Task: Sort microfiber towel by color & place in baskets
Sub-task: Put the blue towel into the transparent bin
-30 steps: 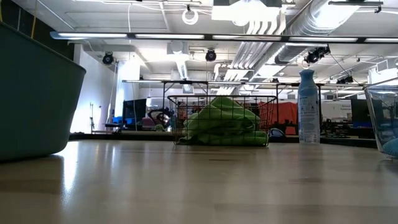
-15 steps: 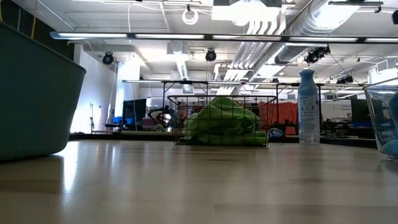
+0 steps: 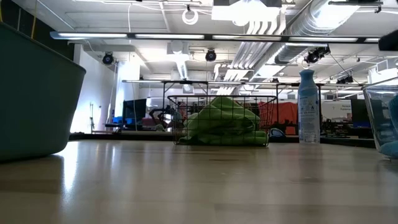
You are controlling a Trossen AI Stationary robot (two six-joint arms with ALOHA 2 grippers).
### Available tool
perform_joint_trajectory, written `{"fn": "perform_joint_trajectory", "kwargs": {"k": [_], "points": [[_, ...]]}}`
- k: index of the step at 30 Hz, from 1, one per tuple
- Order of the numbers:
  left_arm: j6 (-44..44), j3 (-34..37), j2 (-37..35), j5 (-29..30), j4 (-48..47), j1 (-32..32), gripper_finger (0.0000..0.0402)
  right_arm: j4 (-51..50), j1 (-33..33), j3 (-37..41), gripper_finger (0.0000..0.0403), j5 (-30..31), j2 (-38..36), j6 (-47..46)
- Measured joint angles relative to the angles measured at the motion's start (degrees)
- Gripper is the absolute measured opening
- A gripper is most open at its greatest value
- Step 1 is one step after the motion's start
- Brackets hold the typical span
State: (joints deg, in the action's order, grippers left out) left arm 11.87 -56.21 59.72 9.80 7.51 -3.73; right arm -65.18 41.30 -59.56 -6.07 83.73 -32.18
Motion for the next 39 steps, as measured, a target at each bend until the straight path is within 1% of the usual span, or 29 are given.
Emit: {"fn": "perform_joint_trajectory", "kwargs": {"k": [5,10,18,23,26,29,32,39], "points": [[0.03,0.00,0.00,0.00,0.02,0.00,0.0000,1.69,1.09,5.05,0.0000,-0.06,-2.63,-5.85],[0.03,0.00,0.00,0.00,0.02,0.00,0.0000,10.15,2.11,9.82,0.0000,-0.02,-6.14,-9.96],[0.06,0.00,0.00,0.00,0.04,0.02,0.0000,18.68,2.29,17.51,0.0000,0.55,-6.44,-11.71],[0.09,0.00,0.00,0.00,0.04,0.02,0.0000,20.23,2.31,19.64,0.0007,1.05,-6.54,-14.22],[0.08,0.00,0.00,0.00,0.04,0.02,0.0000,20.01,2.31,19.36,0.0028,0.96,-6.46,-14.29],[0.06,0.00,0.00,0.00,0.06,0.00,0.0000,18.88,2.31,18.01,0.0059,1.04,-6.35,-14.03],[0.06,0.00,0.00,0.46,0.09,0.00,0.0000,16.36,2.31,15.77,0.0101,1.60,-6.28,-13.89],[0.04,-0.02,0.00,1.11,0.09,0.00,0.0000,5.36,2.31,9.79,0.0217,1.56,-6.28,-13.43]]}}
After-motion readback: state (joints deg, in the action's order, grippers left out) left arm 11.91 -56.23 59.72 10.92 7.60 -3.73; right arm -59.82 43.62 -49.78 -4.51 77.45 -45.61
